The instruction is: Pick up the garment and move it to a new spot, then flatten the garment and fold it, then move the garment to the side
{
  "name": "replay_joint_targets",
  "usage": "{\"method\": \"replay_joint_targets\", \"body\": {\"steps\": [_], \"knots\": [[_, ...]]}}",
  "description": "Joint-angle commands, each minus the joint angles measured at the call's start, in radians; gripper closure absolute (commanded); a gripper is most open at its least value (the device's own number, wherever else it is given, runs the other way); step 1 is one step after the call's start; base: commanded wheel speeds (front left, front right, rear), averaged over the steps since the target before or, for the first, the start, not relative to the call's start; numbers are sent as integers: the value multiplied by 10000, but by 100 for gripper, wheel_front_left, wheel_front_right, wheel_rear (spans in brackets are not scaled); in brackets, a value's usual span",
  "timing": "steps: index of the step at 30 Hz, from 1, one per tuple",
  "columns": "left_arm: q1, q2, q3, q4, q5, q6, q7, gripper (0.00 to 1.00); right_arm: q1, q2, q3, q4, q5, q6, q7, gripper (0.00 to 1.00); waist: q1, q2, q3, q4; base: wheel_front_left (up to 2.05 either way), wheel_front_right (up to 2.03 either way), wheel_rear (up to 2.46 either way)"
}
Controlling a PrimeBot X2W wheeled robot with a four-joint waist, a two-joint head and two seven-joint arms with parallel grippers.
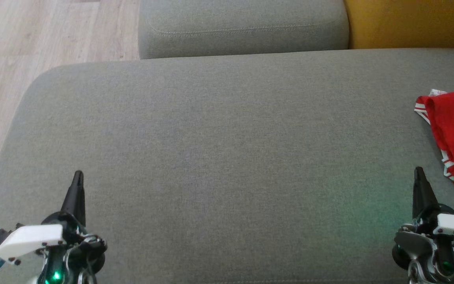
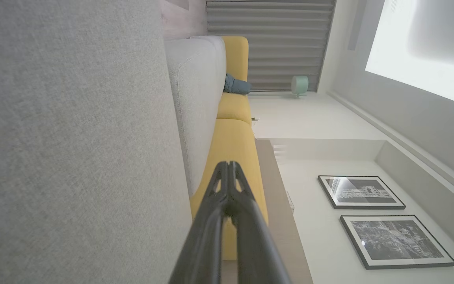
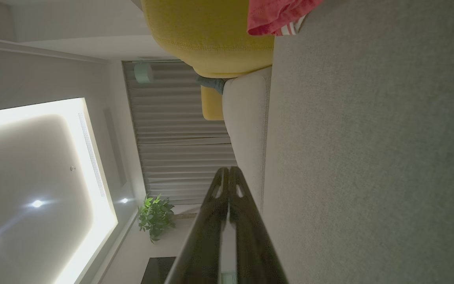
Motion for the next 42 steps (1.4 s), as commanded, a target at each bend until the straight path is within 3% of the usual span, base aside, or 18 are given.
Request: {"method": "replay_joint_targets", "body": {"steps": [1, 42], "knots": [[-522, 94, 341, -340, 12, -69, 63, 100, -532, -89, 201, -382, 69, -9, 43, 100, 0, 0, 0, 1, 0, 0, 0], [-527, 47, 408, -338, 68, -69, 117, 100, -534, -75, 179, -381, 51, -9, 61, 100, 0, 0, 0, 1, 0, 0, 0]]}}
